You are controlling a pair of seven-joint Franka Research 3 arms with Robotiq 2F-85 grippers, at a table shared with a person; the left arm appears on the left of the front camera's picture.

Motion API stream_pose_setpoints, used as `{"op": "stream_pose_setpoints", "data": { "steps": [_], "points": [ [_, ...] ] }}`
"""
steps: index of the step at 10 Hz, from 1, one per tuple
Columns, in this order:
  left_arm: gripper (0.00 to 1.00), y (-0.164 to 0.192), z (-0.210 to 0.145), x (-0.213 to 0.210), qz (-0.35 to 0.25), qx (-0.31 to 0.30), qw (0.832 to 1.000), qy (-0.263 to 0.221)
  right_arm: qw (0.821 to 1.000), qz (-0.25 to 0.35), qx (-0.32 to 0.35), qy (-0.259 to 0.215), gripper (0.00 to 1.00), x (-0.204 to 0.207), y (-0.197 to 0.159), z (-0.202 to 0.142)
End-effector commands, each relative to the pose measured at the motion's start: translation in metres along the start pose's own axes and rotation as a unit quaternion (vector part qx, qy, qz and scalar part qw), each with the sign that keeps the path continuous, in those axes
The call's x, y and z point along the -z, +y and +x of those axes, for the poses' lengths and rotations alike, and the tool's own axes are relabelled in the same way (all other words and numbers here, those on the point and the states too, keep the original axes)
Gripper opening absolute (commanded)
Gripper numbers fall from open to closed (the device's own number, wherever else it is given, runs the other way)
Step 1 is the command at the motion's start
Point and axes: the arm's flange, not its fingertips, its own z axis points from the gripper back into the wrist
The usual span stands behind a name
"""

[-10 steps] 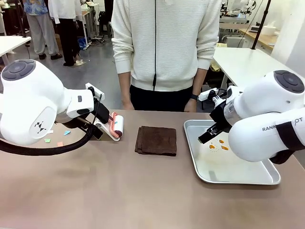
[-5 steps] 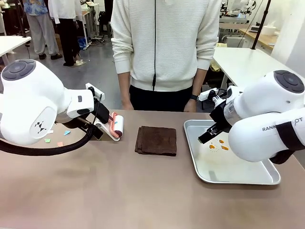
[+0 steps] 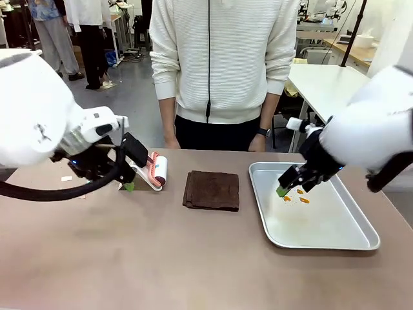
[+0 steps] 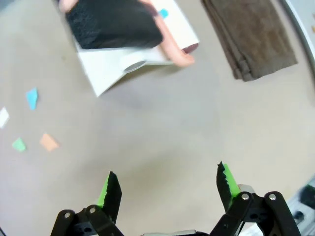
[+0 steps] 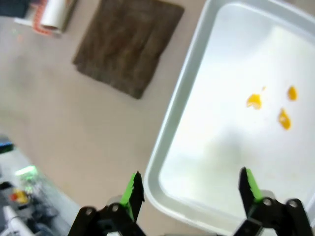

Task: Clean the surface of the table.
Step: Hold the Lint Roller with your left hand and the towel with your right hand.

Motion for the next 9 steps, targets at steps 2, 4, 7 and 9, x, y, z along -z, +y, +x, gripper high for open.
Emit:
{"op": "stream_pose_setpoints", "data": {
  "steps": [2,4,7,9],
  "points": [
    [1.00,0.044,-0.020,-0.064,-0.087,-0.081,0.992,-0.041,0.984,0.157,0.076,-0.030,1.00,-0.046,-0.029,-0.027],
    [1.00,0.068,-0.048,-0.106,-0.176,-0.125,0.971,-0.107,0.953,0.257,0.146,-0.068,1.00,-0.057,-0.051,-0.064],
    [1.00,0.157,-0.123,-0.128,-0.291,-0.222,0.912,-0.186,0.903,0.313,0.242,-0.166,1.00,-0.076,-0.102,-0.141],
    [1.00,0.180,-0.158,-0.119,-0.281,-0.286,0.891,-0.212,0.866,0.346,0.307,-0.191,1.00,-0.076,-0.155,-0.182]
  ]
}}
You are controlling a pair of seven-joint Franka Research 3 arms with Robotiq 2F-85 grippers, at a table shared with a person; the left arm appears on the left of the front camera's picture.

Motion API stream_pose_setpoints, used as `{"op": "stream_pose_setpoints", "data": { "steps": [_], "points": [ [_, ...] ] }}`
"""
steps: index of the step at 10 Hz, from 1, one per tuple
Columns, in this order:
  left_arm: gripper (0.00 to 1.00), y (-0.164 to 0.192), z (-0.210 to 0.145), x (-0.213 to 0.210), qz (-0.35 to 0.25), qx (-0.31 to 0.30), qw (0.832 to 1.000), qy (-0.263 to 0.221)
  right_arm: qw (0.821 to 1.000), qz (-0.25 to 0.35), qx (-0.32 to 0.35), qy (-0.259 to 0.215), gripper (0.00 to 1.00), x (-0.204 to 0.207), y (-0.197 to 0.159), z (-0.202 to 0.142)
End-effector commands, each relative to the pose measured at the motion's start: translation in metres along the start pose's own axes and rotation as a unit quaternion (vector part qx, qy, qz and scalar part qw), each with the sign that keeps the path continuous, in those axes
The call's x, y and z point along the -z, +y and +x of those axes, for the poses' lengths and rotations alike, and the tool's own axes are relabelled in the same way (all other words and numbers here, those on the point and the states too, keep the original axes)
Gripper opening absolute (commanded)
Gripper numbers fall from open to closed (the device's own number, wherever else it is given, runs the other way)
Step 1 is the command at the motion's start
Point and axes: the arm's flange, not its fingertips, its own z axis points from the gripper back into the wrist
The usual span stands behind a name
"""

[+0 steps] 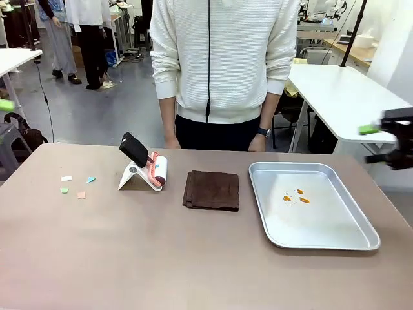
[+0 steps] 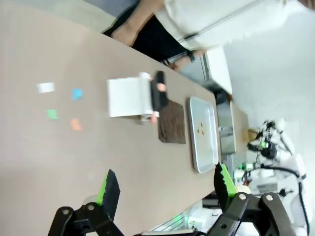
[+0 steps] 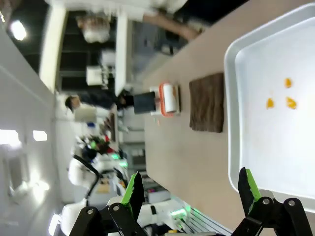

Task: Clean the surface of the table.
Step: Hold the Lint Roller with your left hand and the towel with your right hand.

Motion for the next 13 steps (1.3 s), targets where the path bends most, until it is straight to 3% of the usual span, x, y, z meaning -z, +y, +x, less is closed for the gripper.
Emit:
{"op": "stream_pose_setpoints", "data": {
  "steps": [1,3,5,8,9,10,11,13],
  "points": [
    [1.00,0.024,-0.092,0.032,0.014,-0.021,0.999,-0.028,0.997,0.051,0.040,-0.041,1.00,-0.024,-0.084,-0.098],
    [1.00,0.063,-0.116,0.011,-0.010,0.002,0.998,-0.065,0.989,0.079,0.094,-0.077,1.00,-0.050,-0.138,-0.094],
    [1.00,0.115,-0.132,0.001,-0.001,0.075,0.995,-0.060,0.981,0.104,0.124,-0.108,1.00,-0.064,-0.175,-0.092],
    [1.00,0.138,-0.136,0.002,0.022,0.055,0.997,-0.040,0.979,0.110,0.126,-0.120,1.00,-0.066,-0.182,-0.089],
    [1.00,0.139,-0.131,0.001,0.031,0.040,0.997,-0.059,0.980,0.109,0.121,-0.117,1.00,-0.065,-0.179,-0.088],
    [1.00,0.163,-0.039,-0.049,0.017,0.058,0.997,-0.037,0.982,0.096,0.114,-0.117,1.00,-0.064,-0.175,-0.088],
    [1.00,0.163,-0.039,-0.049,0.017,0.058,0.997,-0.037,0.978,0.105,0.143,-0.106,1.00,-0.095,-0.210,-0.048],
    [1.00,0.163,-0.039,-0.049,0.017,0.058,0.997,-0.037,0.978,0.105,0.143,-0.106,1.00,-0.095,-0.210,-0.048]
  ]
}}
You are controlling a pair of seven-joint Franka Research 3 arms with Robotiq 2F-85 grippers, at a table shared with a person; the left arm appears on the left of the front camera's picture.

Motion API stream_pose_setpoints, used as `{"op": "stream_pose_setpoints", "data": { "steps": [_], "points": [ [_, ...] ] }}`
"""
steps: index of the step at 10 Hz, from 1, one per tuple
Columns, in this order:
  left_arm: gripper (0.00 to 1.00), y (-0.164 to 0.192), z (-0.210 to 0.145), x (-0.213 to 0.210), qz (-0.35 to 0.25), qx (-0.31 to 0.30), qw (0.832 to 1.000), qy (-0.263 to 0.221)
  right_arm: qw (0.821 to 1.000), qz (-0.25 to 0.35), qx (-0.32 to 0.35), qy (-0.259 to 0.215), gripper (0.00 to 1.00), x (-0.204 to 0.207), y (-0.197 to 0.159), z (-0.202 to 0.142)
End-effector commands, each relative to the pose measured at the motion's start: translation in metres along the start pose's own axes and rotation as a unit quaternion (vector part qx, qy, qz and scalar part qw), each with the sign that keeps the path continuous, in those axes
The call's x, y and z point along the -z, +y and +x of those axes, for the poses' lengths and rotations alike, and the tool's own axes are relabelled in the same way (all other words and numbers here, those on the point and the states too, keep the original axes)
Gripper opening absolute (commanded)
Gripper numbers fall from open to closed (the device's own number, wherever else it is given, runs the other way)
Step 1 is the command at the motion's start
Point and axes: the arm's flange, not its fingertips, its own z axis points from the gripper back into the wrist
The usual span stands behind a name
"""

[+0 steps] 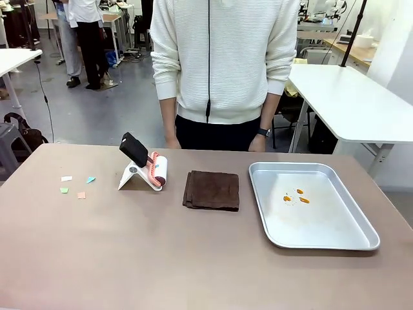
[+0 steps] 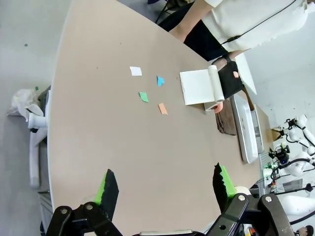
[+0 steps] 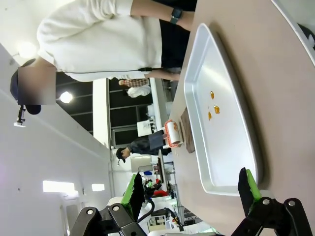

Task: Clean the surface of the table.
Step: Hold the Lint Roller with your left hand and the towel with your right hand.

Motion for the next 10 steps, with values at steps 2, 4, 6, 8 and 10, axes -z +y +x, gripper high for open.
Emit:
{"op": "stream_pose_setpoints", "data": {
  "steps": [2,4,6,8,10],
  "points": [
    [1.00,-0.001,0.000,-0.001,-0.010,0.000,1.000,-0.010,1.000,0.005,0.001,-0.004,1.00,-0.003,0.000,-0.001],
    [1.00,-0.002,0.000,-0.001,-0.001,0.001,1.000,0.000,1.000,-0.011,-0.016,-0.015,1.00,0.003,0.000,-0.003],
    [1.00,-0.030,0.013,0.001,-0.001,0.021,1.000,-0.004,0.995,-0.048,-0.073,-0.037,1.00,0.019,0.026,-0.018],
    [1.00,-0.074,0.038,0.013,0.001,0.054,0.998,0.013,0.983,-0.054,-0.169,-0.048,1.00,0.038,0.064,-0.034],
    [1.00,-0.128,0.066,0.043,0.019,0.124,0.990,0.057,0.954,-0.063,-0.293,0.013,1.00,0.078,0.106,-0.056]
  ]
}}
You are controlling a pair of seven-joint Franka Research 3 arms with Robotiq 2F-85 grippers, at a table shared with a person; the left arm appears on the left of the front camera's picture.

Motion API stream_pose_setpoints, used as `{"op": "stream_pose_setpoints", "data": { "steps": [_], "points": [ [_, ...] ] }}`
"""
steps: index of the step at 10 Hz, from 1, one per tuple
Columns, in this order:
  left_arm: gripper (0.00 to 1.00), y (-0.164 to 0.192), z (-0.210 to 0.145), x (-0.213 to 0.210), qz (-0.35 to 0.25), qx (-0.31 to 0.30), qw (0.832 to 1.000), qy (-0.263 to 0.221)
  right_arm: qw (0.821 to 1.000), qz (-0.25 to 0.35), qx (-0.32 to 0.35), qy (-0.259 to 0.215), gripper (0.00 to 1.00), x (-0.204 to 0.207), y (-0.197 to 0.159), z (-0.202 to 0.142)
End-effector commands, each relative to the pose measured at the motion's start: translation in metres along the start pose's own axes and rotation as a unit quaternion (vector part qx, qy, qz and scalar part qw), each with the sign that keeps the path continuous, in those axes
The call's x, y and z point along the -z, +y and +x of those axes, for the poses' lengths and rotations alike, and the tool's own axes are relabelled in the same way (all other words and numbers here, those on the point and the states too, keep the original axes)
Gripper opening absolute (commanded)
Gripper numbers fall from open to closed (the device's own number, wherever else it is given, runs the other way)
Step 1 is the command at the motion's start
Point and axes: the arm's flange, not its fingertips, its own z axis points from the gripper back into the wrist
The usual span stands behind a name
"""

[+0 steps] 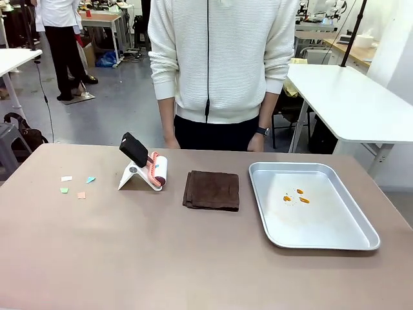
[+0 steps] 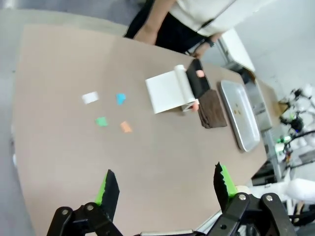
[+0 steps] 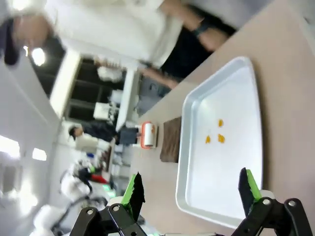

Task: Clean the surface of the table.
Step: Hold the Lint Roller with your left hand and the towel with your right hand.

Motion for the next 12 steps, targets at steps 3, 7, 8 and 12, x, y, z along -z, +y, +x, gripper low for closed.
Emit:
{"op": "stream_pose_setpoints", "data": {
  "steps": [3,7,8,12],
  "points": [
    [1.00,-0.075,0.060,0.069,0.006,0.101,0.992,0.074,0.981,-0.041,-0.153,0.113,1.00,0.123,0.106,-0.052],
    [1.00,-0.118,0.080,0.157,0.015,0.110,0.986,0.121,0.960,-0.098,-0.178,0.192,1.00,0.252,0.191,-0.068],
    [1.00,-0.122,0.081,0.175,-0.001,0.110,0.985,0.129,0.959,-0.104,-0.164,0.206,1.00,0.279,0.203,-0.076],
    [1.00,-0.116,0.081,0.208,-0.015,0.096,0.981,0.169,0.964,-0.138,-0.049,0.222,1.00,0.351,0.219,-0.104]
  ]
}}
